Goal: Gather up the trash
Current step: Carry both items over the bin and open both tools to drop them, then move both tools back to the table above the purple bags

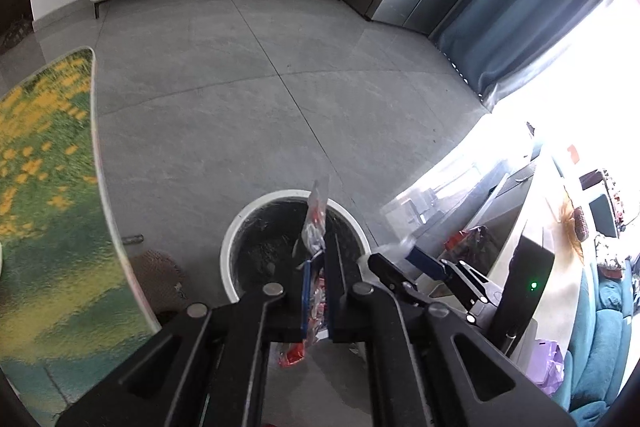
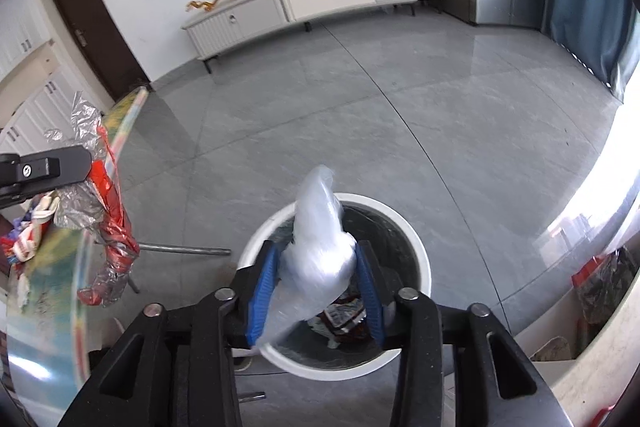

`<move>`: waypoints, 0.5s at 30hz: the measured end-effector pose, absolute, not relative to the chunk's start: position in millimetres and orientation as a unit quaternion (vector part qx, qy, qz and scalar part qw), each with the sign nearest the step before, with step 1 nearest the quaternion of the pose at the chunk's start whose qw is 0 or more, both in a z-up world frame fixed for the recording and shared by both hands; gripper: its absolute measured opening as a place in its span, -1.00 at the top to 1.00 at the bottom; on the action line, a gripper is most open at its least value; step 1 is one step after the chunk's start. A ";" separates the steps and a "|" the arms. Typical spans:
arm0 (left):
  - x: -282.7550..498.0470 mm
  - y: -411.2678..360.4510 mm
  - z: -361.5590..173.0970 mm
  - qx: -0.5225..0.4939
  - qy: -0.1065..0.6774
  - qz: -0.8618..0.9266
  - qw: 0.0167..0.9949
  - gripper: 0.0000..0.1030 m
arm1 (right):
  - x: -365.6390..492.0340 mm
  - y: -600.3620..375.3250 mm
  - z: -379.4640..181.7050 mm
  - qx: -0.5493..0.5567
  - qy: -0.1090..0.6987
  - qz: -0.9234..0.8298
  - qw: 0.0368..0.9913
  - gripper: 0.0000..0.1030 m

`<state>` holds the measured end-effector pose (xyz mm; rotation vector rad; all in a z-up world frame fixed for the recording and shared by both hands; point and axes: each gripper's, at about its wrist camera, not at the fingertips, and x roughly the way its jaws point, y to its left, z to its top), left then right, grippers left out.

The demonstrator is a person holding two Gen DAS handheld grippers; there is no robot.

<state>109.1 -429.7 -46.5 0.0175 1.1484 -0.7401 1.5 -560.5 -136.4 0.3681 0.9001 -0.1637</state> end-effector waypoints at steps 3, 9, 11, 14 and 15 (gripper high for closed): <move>112.8 -433.0 -56.8 0.008 0.539 -0.341 0.770 0.88 | 0.6 -567.9 -142.6 0.185 0.432 -0.090 0.878 -0.02; 114.2 -436.5 -61.0 0.002 0.545 -0.345 0.764 0.87 | -11.0 -573.3 -140.2 0.210 0.419 -0.095 0.878 -0.07; 115.6 -438.2 -62.0 0.004 0.546 -0.347 0.763 0.87 | -13.3 -574.6 -134.9 0.216 0.411 -0.095 0.881 -0.07; 114.5 -439.7 -60.8 0.006 0.544 -0.349 0.763 0.87 | -17.5 -577.5 -122.8 0.216 0.396 -0.099 0.887 -0.11; 113.9 -440.2 -59.4 0.007 0.543 -0.350 0.764 0.87 | -20.0 -577.6 -119.0 0.215 0.391 -0.101 0.889 -0.14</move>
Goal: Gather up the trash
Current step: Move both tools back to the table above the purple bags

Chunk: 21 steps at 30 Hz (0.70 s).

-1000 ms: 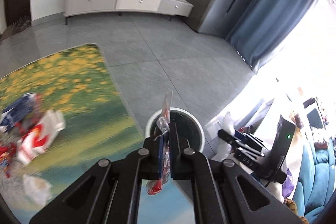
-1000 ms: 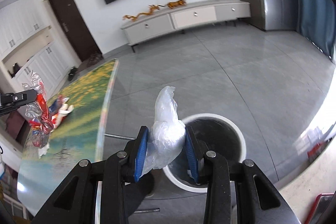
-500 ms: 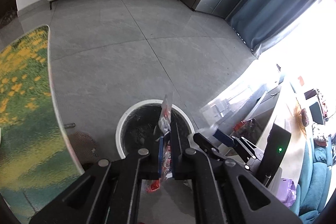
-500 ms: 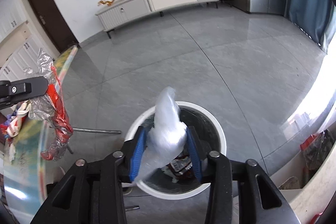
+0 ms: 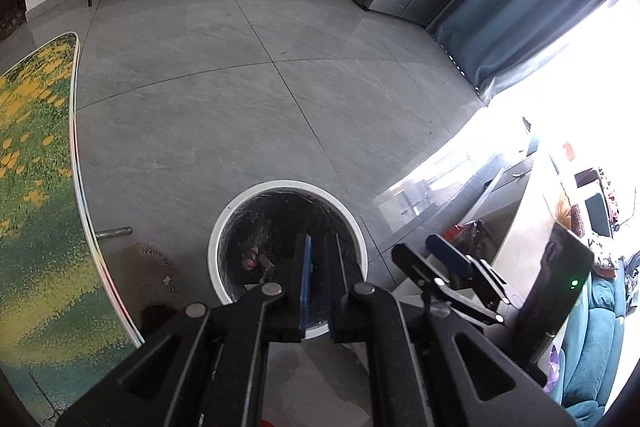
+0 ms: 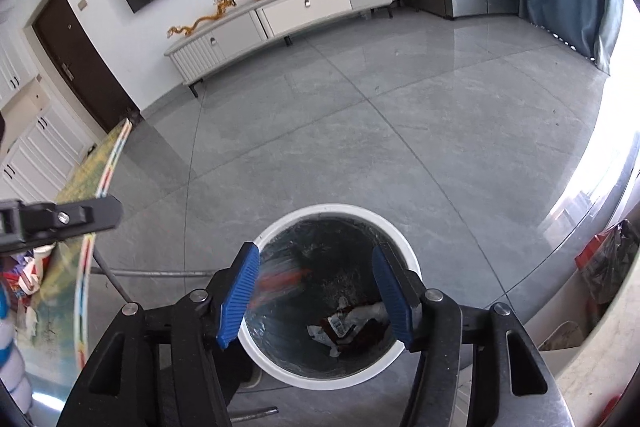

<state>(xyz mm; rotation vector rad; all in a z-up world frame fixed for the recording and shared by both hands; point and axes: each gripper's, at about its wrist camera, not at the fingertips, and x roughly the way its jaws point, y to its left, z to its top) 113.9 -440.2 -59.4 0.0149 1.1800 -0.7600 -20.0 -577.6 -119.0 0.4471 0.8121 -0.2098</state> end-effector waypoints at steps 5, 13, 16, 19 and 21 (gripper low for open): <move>110.3 -430.5 -42.4 0.010 0.527 -0.348 0.775 0.87 | -32.5 -583.5 -99.7 0.229 0.365 -0.108 0.896 -0.15; 94.3 -387.4 4.0 0.005 0.474 -0.337 0.813 0.86 | -52.6 -577.7 -62.6 0.239 0.327 -0.102 0.909 -0.16; 83.2 -364.9 23.0 0.013 0.448 -0.331 0.830 0.63 | -62.2 -572.1 -46.4 0.231 0.315 -0.099 0.915 -0.17; 69.4 -337.3 42.5 0.010 0.414 -0.315 0.854 -0.23 | -73.4 -566.1 -27.8 0.227 0.297 -0.101 0.922 -0.21; 58.8 -319.4 54.3 0.014 0.394 -0.309 0.866 -0.23 | -80.1 -563.6 -19.7 0.229 0.286 -0.101 0.925 -0.22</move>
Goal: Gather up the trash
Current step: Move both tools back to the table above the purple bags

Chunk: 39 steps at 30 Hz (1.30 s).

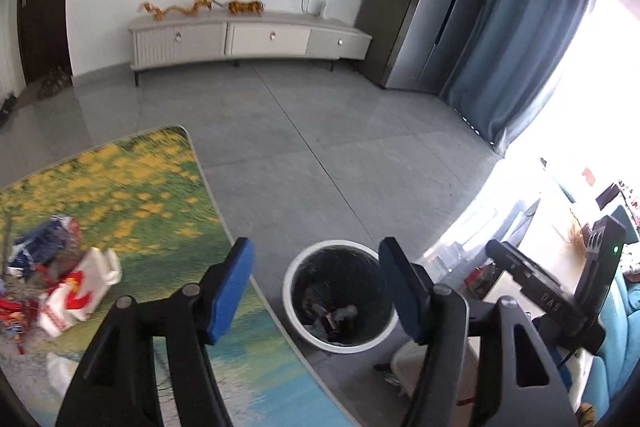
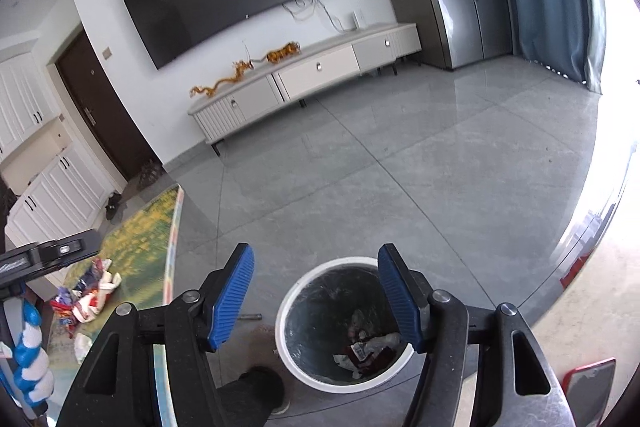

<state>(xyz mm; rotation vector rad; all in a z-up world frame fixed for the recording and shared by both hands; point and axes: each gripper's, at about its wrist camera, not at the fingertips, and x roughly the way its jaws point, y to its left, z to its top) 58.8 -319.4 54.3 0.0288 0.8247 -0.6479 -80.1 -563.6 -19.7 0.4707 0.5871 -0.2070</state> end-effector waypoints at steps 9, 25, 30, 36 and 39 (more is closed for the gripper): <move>23.6 -232.9 92.4 -0.009 0.337 -0.255 0.906 -0.23 | -111.2 -530.4 20.7 0.199 0.258 -0.092 0.941 -0.25; -22.1 42.8 135.3 -0.104 0.240 -0.045 0.964 -0.23 | -146.7 -471.9 69.9 0.136 0.223 -0.073 0.963 -0.38; -32.6 89.4 131.5 -0.107 0.233 -0.016 0.966 -0.23 | -144.0 -455.8 73.7 0.124 0.221 -0.062 0.965 -0.38; -31.5 109.6 111.7 -0.103 0.256 -0.015 0.961 -0.23 | -125.4 -424.2 78.2 0.104 0.222 -0.033 0.969 -0.38; -26.8 111.7 103.2 -0.098 0.266 -0.021 0.959 -0.23 | -115.5 -406.6 80.3 0.095 0.222 -0.014 0.970 -0.38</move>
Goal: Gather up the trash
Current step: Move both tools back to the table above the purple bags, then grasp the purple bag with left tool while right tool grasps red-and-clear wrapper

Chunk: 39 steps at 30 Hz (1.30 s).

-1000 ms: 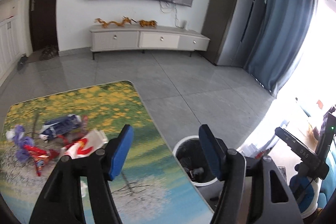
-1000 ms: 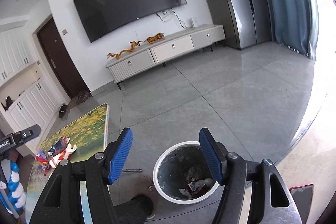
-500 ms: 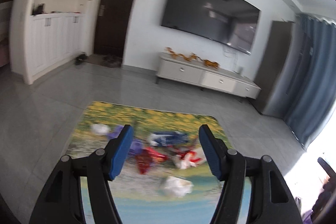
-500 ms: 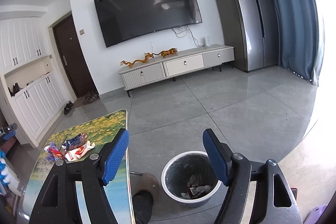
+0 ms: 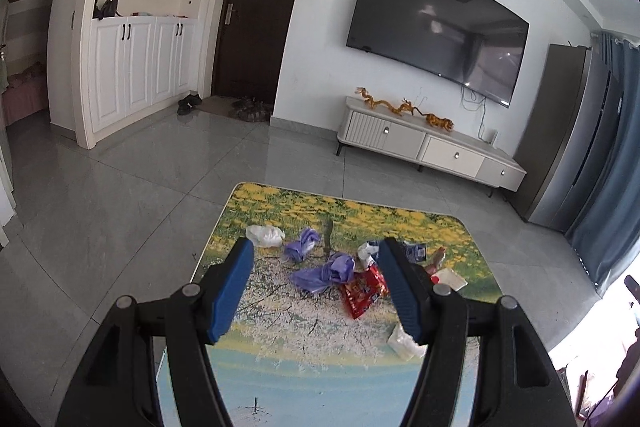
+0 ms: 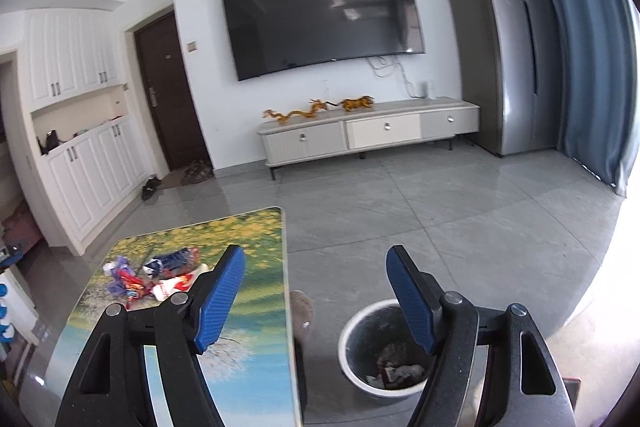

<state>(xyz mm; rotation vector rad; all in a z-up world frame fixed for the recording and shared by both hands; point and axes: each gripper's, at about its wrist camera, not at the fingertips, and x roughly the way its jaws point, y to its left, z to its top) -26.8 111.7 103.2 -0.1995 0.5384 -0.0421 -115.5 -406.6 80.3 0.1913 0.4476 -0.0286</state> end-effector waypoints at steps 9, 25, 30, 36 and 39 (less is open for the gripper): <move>-2.0 86.7 58.2 -0.021 0.306 -0.064 0.950 -0.22 | -70.9 -362.8 65.9 0.072 0.248 0.044 0.965 -0.38; 103.8 51.2 -20.4 0.058 0.388 -0.143 0.909 -0.22 | 47.5 -286.1 23.7 0.044 0.322 0.147 0.934 -0.38; 124.8 42.9 -31.7 0.079 0.396 -0.165 0.900 -0.22 | 82.5 -261.2 8.7 0.031 0.344 0.171 0.923 -0.38; 151.3 32.6 -48.3 0.105 0.411 -0.175 0.889 -0.22 | 119.3 -238.7 -9.8 0.028 0.369 0.190 0.909 -0.38; 160.6 32.8 -58.3 0.093 0.422 -0.181 0.883 -0.22 | 138.8 -228.3 -18.5 0.025 0.382 0.196 0.903 -0.38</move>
